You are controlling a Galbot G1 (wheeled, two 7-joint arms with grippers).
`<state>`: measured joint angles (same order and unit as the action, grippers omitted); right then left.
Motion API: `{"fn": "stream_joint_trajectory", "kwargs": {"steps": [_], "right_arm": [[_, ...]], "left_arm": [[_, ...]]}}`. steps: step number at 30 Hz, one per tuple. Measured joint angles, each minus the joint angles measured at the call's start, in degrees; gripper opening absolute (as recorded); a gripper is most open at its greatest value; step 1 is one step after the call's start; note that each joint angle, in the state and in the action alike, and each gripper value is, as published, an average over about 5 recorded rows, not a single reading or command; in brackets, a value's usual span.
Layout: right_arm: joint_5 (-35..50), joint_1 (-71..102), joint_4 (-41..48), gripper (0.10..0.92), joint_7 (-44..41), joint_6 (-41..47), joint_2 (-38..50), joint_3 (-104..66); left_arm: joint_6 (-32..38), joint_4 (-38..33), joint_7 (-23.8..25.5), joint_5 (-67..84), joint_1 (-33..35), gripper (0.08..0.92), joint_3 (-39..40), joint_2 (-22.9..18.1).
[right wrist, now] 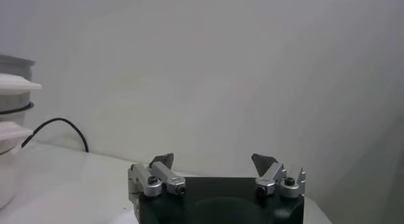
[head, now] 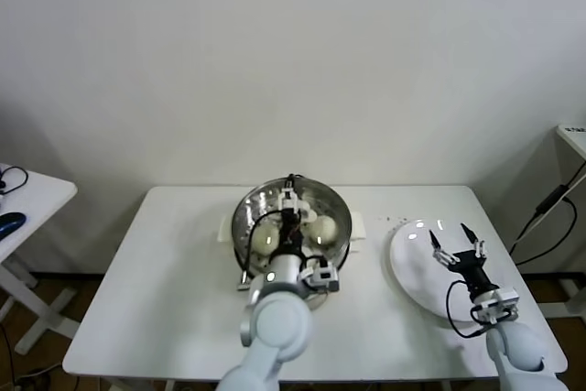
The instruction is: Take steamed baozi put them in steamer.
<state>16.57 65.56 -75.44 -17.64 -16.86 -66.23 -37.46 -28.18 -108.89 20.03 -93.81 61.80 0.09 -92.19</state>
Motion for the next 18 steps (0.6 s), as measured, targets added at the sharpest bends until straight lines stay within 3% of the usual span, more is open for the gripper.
{"fn": "stream_joint_trajectory", "kwargs": {"steps": [18], "right_arm": [[-0.1,-0.9,1.2,0.823,-0.3,-0.4,-0.1,-0.2]], "left_arm": [[1.7,-1.6,0.1,0.8,2.6,0.823,-1.5,0.9]]}}
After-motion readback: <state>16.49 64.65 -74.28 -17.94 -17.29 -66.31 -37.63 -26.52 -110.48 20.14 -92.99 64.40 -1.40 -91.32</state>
